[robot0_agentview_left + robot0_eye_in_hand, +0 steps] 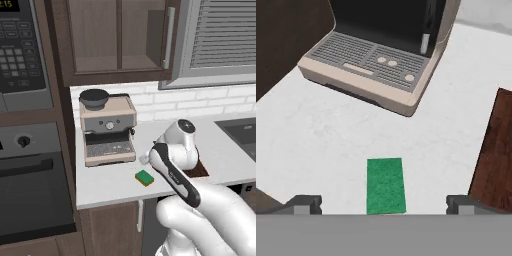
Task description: Pick up the sponge from the counter and clean the cutting board by briefly scrubbing or pressing down on the cutting board. Once finished, release the sponge.
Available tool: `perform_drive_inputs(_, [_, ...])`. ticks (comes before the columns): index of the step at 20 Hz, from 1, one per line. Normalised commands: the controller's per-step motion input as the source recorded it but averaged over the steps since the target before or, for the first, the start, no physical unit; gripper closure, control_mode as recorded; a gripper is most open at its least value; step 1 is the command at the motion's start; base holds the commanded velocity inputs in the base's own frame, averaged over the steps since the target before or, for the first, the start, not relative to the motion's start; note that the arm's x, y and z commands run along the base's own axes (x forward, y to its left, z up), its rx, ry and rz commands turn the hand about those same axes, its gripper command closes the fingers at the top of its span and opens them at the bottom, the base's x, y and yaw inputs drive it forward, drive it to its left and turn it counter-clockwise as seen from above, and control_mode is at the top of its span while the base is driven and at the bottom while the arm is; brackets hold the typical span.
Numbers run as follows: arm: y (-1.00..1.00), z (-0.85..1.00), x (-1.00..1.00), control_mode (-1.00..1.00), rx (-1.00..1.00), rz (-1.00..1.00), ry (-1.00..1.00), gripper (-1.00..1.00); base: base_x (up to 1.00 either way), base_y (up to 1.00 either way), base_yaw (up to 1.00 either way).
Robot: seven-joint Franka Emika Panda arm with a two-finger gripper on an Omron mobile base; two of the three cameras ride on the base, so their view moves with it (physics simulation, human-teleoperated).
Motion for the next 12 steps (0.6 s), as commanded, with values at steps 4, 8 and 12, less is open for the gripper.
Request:
perform_drive_inputs(4, [-0.03,0.59,-0.37,-1.00,0.01,-0.02,-0.13,-1.00,0.00,0.00,0.00])
perform_drive_inputs(8, [-0.01,0.41,-0.54,-1.00,0.04,-0.05,-0.11,-1.00,0.00,0.00,0.00])
perform_drive_inputs(12, [-0.01,0.03,-0.91,-1.00,0.06,-0.06,-0.03,-1.00,0.00,0.00,0.00])
